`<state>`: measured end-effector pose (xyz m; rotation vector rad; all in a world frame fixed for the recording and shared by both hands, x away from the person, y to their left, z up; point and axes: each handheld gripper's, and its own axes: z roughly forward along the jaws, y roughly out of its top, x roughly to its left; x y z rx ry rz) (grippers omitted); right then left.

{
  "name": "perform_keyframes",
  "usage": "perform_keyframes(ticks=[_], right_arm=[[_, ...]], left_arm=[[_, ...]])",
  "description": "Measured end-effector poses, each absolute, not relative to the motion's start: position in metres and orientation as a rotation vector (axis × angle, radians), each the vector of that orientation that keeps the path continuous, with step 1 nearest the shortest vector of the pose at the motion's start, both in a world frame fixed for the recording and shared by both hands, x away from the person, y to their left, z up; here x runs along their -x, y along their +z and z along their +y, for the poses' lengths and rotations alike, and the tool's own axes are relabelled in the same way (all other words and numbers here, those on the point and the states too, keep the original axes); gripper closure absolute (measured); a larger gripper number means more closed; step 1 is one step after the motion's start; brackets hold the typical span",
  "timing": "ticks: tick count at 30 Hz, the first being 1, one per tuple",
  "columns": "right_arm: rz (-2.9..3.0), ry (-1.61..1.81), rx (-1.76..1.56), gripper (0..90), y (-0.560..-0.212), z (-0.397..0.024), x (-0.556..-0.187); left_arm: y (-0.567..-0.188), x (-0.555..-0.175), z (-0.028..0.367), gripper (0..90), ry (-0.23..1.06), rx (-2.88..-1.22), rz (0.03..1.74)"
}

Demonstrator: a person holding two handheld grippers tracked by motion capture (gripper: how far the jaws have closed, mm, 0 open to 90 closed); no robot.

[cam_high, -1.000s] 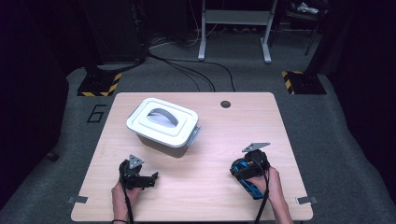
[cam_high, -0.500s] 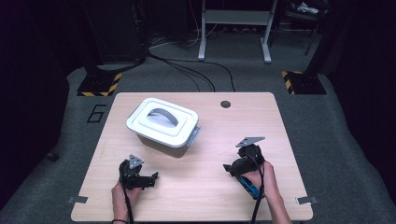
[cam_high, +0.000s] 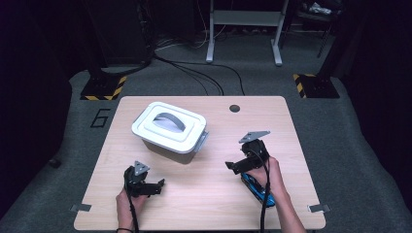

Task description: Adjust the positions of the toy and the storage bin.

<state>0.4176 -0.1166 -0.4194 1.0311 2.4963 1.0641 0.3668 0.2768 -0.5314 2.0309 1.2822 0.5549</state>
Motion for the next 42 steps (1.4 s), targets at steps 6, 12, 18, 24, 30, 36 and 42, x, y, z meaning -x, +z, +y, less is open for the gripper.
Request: perform_keyframes(ticks=[6, 12, 18, 24, 30, 36, 42], right_arm=[[2.495, 1.083, -0.992, 0.0, -0.407, -0.106, -0.422], [2.495, 1.102, -0.948, 0.0, -0.395, -0.093, -0.430], [2.492, 1.129, -0.910, 0.0, -0.381, -0.079, -0.437], [2.496, 1.166, -0.859, 0.0, -0.371, -0.062, -0.447], [2.526, 1.164, -0.814, 0.0, -0.368, -0.040, -0.459], [2.538, 1.168, -0.753, 4.0, -0.369, -0.019, -0.469], [2.563, 1.170, -0.757, 12.7, -0.373, 0.000, -0.478]], left_arm=[[-0.531, -0.367, 0.277, 1.8, 0.553, -2.032, 1.281], [-0.531, -0.367, 0.277, 1.8, 0.553, -2.032, 1.282], [-0.531, -0.367, 0.277, 1.8, 0.553, -2.033, 1.281], [-0.531, -0.367, 0.277, 1.9, 0.556, -2.041, 1.273], [-0.531, -0.367, 0.278, 1.9, 0.556, -2.041, 1.272], [-0.531, -0.367, 0.277, 1.9, 0.555, -2.040, 1.273], [-0.531, -0.367, 0.277, 1.9, 0.555, -2.039, 1.273]])
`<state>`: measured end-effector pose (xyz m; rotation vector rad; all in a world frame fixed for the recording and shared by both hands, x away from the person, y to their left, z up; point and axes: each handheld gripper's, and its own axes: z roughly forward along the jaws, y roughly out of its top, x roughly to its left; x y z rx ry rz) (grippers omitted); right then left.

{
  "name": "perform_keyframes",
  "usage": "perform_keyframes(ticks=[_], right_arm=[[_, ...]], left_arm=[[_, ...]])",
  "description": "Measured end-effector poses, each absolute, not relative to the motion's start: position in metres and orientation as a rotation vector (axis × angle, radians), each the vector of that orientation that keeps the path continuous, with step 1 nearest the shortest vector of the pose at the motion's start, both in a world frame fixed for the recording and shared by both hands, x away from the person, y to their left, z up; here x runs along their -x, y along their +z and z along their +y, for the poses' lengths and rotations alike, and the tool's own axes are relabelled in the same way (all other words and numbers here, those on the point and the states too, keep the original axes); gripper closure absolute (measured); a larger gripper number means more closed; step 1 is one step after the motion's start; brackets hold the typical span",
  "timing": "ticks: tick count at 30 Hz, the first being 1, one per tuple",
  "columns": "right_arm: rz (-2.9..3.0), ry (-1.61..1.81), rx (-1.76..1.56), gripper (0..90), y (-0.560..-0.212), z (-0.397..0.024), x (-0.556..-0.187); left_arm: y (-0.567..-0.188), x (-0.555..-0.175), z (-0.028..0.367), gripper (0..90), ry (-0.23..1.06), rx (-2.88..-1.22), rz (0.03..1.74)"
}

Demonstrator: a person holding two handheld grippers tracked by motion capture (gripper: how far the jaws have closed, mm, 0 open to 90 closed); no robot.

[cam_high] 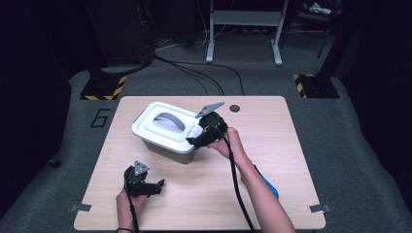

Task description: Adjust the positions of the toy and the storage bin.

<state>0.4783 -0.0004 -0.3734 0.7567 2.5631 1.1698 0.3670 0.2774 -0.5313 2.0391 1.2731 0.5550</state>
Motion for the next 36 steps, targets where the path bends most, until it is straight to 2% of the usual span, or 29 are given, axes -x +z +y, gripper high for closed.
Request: perform_keyframes(ticks=[2, 5, 6, 7, 17, 24, 26, 27, 29, 36], right_arm=[[2.559, 1.176, -0.733, 17.0, -0.374, 0.006, -0.481], [2.561, 1.146, -0.708, 32.2, -0.377, 0.018, -0.488], [2.561, 1.146, -0.708, 32.2, -0.377, 0.018, -0.488], [2.566, 1.154, -0.712, 37.6, -0.380, 0.023, -0.492], [2.560, 1.165, -0.718, 50.0, -0.385, 0.038, -0.506], [2.552, 1.183, -0.748, 55.0, -0.392, 0.044, -0.513], [2.540, 1.193, -0.750, 57.9, -0.393, 0.045, -0.514], [2.538, 1.187, -0.736, 64.1, -0.394, 0.047, -0.514], [2.526, 1.180, -0.738, 66.3, -0.394, 0.047, -0.515], [2.522, 1.148, -0.723, 67.2, -0.393, 0.048, -0.513]], left_arm=[[-0.531, -0.367, 0.278, 1.9, 0.555, -2.049, 1.269], [-0.531, -0.367, 0.278, 1.9, 0.554, -2.048, 1.269], [-0.531, -0.367, 0.278, 1.9, 0.554, -2.048, 1.269], [-0.531, -0.367, 0.278, 1.9, 0.554, -2.049, 1.269], [-0.531, -0.367, 0.278, 1.9, 0.558, -2.048, 1.267], [-0.531, -0.367, 0.278, 1.9, 0.558, -2.048, 1.268], [-0.531, -0.367, 0.278, 1.9, 0.553, -2.053, 1.268], [-0.531, -0.367, 0.278, 1.9, 0.553, -2.054, 1.268], [-0.531, -0.367, 0.278, 1.9, 0.553, -2.047, 1.271], [-0.531, -0.367, 0.277, 2.0, 0.557, -2.036, 1.274]])
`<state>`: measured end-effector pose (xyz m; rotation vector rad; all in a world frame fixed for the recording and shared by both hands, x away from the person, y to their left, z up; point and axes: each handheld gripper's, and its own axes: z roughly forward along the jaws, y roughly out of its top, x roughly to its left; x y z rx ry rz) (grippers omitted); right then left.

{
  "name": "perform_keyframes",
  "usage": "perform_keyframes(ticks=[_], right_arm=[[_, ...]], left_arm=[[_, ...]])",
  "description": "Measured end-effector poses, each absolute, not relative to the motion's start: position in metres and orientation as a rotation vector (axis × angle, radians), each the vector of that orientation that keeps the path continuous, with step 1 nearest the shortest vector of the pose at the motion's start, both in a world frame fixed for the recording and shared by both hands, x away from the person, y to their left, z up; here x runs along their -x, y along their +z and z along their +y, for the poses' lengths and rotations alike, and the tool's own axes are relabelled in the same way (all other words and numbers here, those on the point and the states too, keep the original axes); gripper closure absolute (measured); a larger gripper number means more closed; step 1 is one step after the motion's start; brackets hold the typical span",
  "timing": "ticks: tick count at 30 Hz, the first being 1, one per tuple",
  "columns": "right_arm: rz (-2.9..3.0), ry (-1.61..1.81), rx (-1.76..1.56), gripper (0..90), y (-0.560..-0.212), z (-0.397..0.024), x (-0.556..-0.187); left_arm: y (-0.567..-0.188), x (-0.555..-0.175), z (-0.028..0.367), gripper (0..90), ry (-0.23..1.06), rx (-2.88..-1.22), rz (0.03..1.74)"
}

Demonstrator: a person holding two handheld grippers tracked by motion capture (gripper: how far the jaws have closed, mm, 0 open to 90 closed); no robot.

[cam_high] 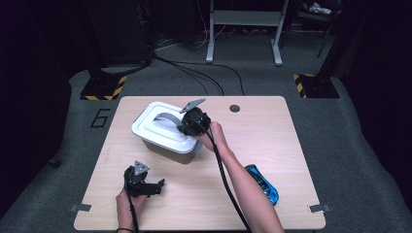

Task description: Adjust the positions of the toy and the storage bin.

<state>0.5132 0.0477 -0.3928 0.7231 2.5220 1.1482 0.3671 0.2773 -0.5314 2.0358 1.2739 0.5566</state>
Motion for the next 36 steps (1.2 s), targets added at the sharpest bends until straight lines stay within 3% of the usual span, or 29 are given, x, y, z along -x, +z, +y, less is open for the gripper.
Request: perform_keyframes(ticks=[13, 36], right_arm=[[2.530, 1.108, -0.748, 67.6, -0.390, 0.034, -0.509], [2.416, 1.060, -0.887, 67.7, -0.391, -0.033, -0.501]], left_arm=[[-0.531, -0.367, 0.277, 1.9, 0.556, -2.037, 1.273], [-0.531, -0.367, 0.278, 2.0, 0.550, -2.046, 1.273]])
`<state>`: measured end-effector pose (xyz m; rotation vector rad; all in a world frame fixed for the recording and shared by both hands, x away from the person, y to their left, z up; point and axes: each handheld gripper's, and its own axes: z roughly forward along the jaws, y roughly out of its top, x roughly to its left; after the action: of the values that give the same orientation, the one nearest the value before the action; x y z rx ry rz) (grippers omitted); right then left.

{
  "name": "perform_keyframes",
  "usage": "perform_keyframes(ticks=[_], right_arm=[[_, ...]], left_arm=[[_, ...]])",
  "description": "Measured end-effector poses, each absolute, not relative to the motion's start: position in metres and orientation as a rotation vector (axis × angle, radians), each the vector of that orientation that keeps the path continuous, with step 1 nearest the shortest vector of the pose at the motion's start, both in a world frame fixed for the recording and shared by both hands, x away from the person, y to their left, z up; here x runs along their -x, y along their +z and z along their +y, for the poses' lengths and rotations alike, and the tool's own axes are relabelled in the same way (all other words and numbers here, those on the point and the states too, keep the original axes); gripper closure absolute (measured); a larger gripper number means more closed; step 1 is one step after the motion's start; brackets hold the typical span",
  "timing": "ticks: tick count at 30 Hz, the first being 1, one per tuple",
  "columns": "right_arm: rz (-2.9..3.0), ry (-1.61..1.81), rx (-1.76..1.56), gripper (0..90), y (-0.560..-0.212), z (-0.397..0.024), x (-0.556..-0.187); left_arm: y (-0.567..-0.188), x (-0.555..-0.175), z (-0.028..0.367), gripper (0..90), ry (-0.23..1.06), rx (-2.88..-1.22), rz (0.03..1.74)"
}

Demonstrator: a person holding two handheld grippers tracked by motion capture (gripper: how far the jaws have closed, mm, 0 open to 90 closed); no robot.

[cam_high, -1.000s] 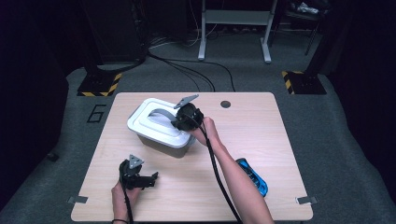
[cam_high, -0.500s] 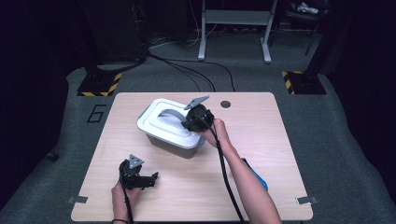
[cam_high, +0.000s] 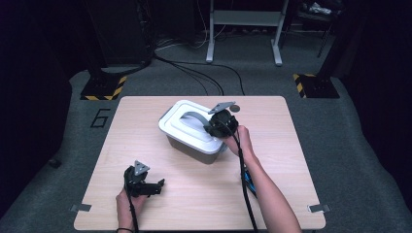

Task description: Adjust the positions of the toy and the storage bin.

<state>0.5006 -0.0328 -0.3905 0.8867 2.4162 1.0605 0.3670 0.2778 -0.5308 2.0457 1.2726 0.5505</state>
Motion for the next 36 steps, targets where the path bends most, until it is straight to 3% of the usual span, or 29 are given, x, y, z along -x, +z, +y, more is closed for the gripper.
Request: perform_keyframes(ticks=[15, 36], right_arm=[[2.308, 1.008, -1.048, 67.7, -0.391, -0.070, -0.489], [2.178, 0.981, -1.232, 67.7, -0.392, -0.088, -0.467]], left_arm=[[-0.531, -0.367, 0.277, 2.0, 0.555, -2.032, 1.278], [-0.531, -0.367, 0.277, 2.0, 0.556, -2.030, 1.280]])
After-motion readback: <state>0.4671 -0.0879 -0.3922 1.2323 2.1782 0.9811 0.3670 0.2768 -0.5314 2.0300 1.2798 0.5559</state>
